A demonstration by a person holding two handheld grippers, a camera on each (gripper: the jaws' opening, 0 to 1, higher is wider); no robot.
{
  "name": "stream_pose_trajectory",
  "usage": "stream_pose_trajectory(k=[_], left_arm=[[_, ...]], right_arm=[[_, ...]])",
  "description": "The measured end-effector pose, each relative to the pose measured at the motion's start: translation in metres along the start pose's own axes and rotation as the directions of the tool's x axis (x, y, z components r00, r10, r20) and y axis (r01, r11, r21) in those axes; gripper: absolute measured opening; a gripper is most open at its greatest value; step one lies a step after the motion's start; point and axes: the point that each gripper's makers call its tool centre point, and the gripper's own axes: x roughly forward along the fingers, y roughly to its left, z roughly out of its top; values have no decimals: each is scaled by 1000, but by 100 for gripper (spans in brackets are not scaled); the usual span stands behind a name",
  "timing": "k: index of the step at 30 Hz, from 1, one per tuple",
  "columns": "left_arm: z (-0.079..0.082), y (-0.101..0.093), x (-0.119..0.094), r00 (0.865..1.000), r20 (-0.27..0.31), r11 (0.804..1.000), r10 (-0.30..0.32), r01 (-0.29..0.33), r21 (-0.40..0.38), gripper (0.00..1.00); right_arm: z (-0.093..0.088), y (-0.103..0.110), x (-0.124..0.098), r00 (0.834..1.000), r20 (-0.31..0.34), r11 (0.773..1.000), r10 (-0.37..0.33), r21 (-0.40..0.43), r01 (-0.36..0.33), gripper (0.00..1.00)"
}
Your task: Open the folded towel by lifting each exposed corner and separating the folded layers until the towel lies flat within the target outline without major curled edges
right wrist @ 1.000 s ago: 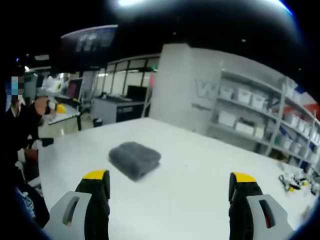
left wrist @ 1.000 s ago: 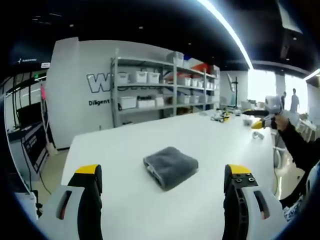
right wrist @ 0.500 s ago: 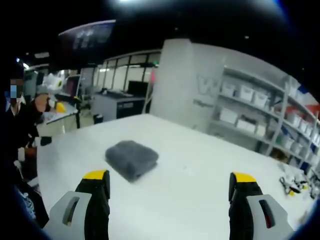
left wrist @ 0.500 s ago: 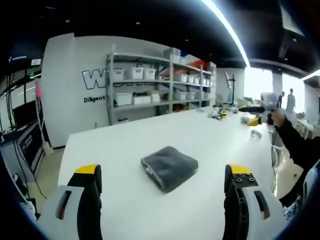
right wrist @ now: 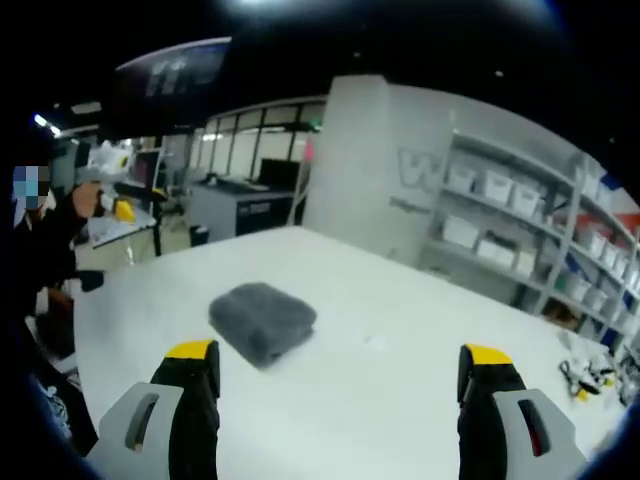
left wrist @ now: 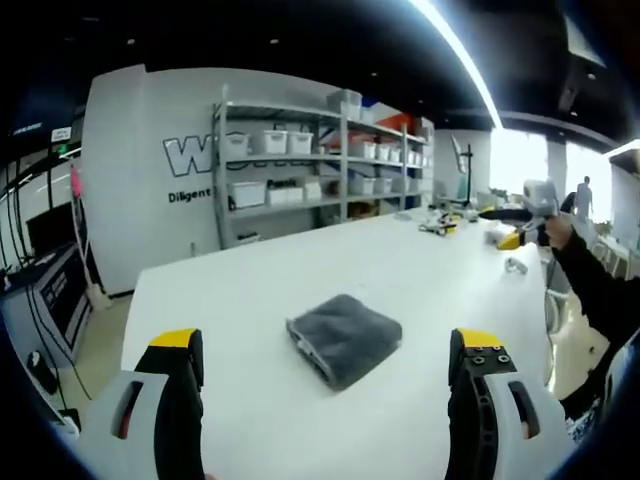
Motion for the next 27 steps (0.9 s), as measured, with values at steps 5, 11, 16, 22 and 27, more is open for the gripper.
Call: stream_pose_trajectory(k=[5,11,16,22,27], left_arm=[[4,2,2,1000,-11,1000,-6,6,-2,99],[8,4,10,1000,-26,1000,-12,12,-7,99],[15,6,16,1000,-30,1000,-10,10,-1,99],[23,12,22,999,-40,1000,-5,5,-2,99],[27,10,25,999,-47,1000,-3,3,4,99]], right_arm=[[6,1,-2,1000,3,1000,0,-9,0,100],[11,2,1,1000,2,1000,4,-12,-4,100],[15,-3,4,1000,-3,1000,-2,-10,2,100],[19,-9,10,1000,-7,1000,-9,-11,9,100],[20,-13,18,1000,-18,1000,-6,-6,6,100]])
